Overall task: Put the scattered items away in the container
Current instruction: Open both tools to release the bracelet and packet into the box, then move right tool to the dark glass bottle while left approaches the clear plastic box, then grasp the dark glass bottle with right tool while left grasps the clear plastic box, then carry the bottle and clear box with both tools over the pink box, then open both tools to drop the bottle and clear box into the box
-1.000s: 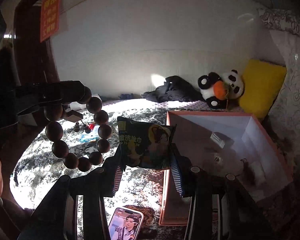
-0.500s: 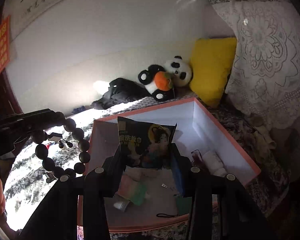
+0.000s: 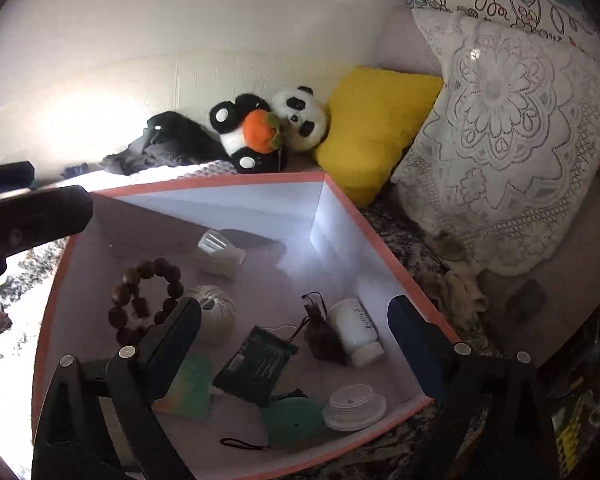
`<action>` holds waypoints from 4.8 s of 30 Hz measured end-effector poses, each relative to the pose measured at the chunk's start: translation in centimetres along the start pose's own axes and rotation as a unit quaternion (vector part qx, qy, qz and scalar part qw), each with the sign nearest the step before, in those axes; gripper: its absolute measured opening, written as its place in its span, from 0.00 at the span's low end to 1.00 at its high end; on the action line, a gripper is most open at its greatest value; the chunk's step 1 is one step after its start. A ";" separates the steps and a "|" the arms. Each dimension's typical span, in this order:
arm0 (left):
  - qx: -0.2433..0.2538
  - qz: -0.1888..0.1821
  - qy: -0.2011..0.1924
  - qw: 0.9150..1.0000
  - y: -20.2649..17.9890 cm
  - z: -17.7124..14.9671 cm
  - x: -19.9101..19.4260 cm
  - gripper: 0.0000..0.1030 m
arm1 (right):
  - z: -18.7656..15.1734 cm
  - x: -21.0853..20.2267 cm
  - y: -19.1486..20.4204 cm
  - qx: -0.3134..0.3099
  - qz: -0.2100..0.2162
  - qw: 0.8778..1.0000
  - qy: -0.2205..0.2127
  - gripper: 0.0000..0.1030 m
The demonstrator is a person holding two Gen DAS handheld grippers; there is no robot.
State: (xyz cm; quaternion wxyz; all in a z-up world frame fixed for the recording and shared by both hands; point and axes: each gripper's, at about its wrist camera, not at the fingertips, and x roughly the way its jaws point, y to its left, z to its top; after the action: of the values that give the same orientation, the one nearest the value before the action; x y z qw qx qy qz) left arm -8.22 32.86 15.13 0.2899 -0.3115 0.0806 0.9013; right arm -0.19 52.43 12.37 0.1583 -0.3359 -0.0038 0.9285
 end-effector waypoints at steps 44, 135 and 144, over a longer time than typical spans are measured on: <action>-0.214 0.112 0.106 0.965 35.8 -15.3 2.5 0.94 | -8.4 6.0 46.1 -0.267 0.360 0.887 0.115 0.25; -0.046 0.162 -0.050 0.984 9.7 -4.2 -12.3 1.00 | 3.5 -8.2 7.1 0.053 0.124 0.989 -0.067 1.00; -0.102 0.221 -0.016 0.970 19.9 -15.2 -17.6 1.00 | -0.8 -10.5 25.0 -0.056 0.178 0.981 -0.058 1.00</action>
State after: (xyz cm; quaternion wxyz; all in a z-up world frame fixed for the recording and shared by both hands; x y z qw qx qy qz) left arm -0.55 3.28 13.07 0.0518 -0.2998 0.0504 0.9513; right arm 0.58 25.52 15.45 -0.0288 -0.2848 -0.0047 0.9581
